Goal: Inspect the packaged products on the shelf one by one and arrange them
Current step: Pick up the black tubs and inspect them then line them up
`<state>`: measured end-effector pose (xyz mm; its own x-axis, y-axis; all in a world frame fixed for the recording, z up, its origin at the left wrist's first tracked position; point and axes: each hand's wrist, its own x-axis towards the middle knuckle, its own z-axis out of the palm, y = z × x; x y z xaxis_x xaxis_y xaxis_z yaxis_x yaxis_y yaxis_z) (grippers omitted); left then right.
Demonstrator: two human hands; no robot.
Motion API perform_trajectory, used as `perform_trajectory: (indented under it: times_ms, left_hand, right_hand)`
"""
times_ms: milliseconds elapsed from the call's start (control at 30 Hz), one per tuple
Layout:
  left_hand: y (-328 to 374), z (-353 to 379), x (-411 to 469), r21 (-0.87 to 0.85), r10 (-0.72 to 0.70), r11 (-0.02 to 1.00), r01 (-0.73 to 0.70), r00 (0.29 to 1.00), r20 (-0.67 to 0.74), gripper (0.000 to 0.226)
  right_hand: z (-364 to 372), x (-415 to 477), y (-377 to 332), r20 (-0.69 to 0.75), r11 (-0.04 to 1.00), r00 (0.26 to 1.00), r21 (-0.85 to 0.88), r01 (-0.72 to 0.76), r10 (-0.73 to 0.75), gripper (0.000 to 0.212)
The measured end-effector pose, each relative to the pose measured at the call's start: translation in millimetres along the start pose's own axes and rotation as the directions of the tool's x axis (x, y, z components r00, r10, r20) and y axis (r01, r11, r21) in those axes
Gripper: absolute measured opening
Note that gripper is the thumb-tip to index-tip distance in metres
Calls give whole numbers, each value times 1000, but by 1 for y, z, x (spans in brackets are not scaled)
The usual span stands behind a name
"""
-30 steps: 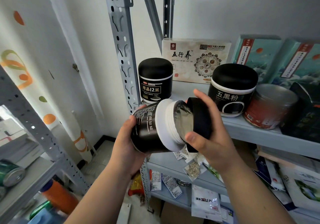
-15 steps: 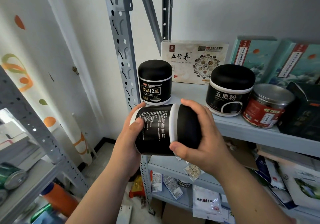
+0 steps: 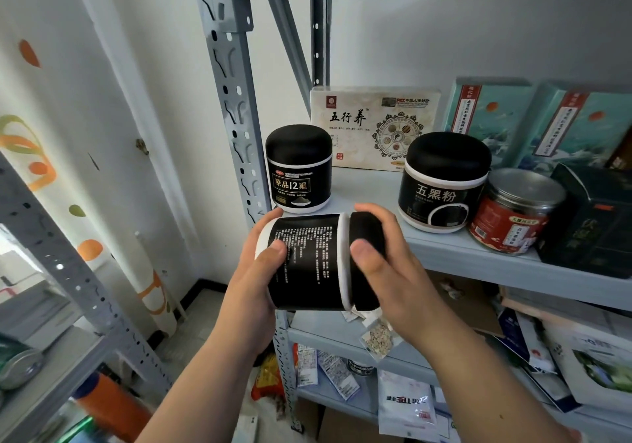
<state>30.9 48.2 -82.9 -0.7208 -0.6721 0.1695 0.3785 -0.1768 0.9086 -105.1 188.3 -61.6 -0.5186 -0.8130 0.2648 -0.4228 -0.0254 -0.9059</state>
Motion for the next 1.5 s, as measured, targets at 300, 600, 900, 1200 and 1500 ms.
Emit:
perform_trajectory:
  times_ms: [300,600,900,1200,1500]
  left_hand:
    - [0,1,5,-22,-78,997,77,996,-33,53]
    - [-1,2,4,60,-55,997,56,998,-9,54]
    - [0,2,6,34,-83,996,84,995,-52,60]
    - [6,1,8,33,-126,991,127,992,-26,57]
    - [4,11,1,129,-41,991,44,999,-23,52]
  right_hand:
    - [-31,-6,-15,249,944,965,-293,154,-80,99]
    - [-27,2,3,125,985,979,-91,-149,160,70]
    - [-24,4,5,120,977,990,-188,98,-76,75]
    - [-29,1,10,206,985,971,-92,143,-122,86]
    - [-15,5,16,35,1000,999,-22,16,-15,68]
